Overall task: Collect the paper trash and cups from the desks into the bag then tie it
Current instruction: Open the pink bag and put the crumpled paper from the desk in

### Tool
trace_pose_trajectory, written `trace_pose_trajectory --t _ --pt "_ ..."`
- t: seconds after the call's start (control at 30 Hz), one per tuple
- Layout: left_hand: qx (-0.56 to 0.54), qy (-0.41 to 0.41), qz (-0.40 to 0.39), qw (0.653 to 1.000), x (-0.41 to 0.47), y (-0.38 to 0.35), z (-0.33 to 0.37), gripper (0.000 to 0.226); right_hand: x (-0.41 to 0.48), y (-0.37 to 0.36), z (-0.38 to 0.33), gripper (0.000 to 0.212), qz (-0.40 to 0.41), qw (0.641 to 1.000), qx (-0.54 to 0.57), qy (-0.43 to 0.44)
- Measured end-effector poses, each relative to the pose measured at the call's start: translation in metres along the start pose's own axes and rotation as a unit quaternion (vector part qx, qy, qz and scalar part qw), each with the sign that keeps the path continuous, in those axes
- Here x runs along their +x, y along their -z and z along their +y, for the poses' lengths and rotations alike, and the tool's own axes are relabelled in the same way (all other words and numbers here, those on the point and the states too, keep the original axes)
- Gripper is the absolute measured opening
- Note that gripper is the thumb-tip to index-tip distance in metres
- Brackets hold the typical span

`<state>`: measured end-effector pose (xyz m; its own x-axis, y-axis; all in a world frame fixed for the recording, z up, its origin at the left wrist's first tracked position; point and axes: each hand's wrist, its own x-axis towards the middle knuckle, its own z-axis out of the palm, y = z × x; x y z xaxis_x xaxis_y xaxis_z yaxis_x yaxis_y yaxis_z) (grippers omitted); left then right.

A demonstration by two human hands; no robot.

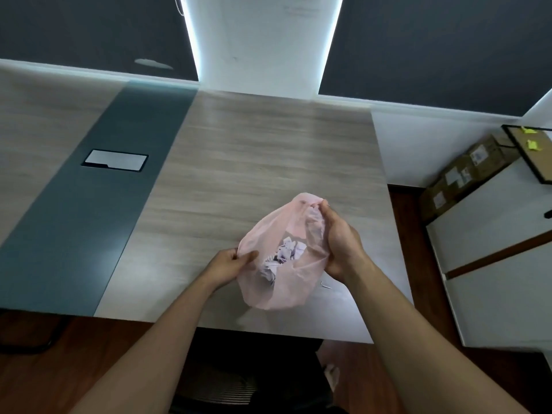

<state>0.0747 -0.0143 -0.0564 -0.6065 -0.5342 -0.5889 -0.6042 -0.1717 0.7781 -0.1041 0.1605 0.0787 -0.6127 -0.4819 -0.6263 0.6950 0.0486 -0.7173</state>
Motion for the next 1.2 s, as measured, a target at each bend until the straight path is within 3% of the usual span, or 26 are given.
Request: trace_pose_trajectory --t 0.1,0.27,0.4,0.6,0.77,0.97,1.1,1.2 --pt "-0.148 0.03 0.005 0.989 -0.015 -0.006 0.004 0.027 -0.01 0.013 0.004 0.041 0.038 0.999 -0.029 0.012" --pt "-0.29 -0.016 -0.04 0.956 -0.054 0.01 0.03 0.033 -0.018 0.045 0.014 0.017 0.06 0.995 -0.069 0.026" --pt "-0.406 -0.037 -0.03 0.913 -0.095 0.038 0.038 0.028 -0.026 0.06 0.026 0.02 0.055 0.996 -0.065 0.02" --pt "-0.454 -0.061 -0.005 0.889 -0.142 0.087 0.013 0.022 -0.036 0.038 0.049 0.014 0.0 0.998 -0.053 0.024" --pt "-0.483 -0.085 0.027 0.871 -0.163 0.122 -0.002 0.022 -0.049 -0.004 0.083 0.039 -0.013 0.998 -0.057 0.014" --pt "-0.417 -0.048 0.071 0.905 -0.151 0.191 -0.016 0.026 -0.045 -0.079 0.102 0.023 -0.025 0.998 -0.051 0.016" --pt "-0.387 -0.083 0.124 0.91 -0.13 0.239 -0.018 0.029 -0.027 -0.132 0.112 0.033 0.002 0.999 -0.039 0.028" --pt "-0.376 -0.082 0.114 0.916 -0.101 0.284 -0.022 0.03 -0.011 -0.179 0.124 0.034 0.031 0.998 -0.034 0.032"
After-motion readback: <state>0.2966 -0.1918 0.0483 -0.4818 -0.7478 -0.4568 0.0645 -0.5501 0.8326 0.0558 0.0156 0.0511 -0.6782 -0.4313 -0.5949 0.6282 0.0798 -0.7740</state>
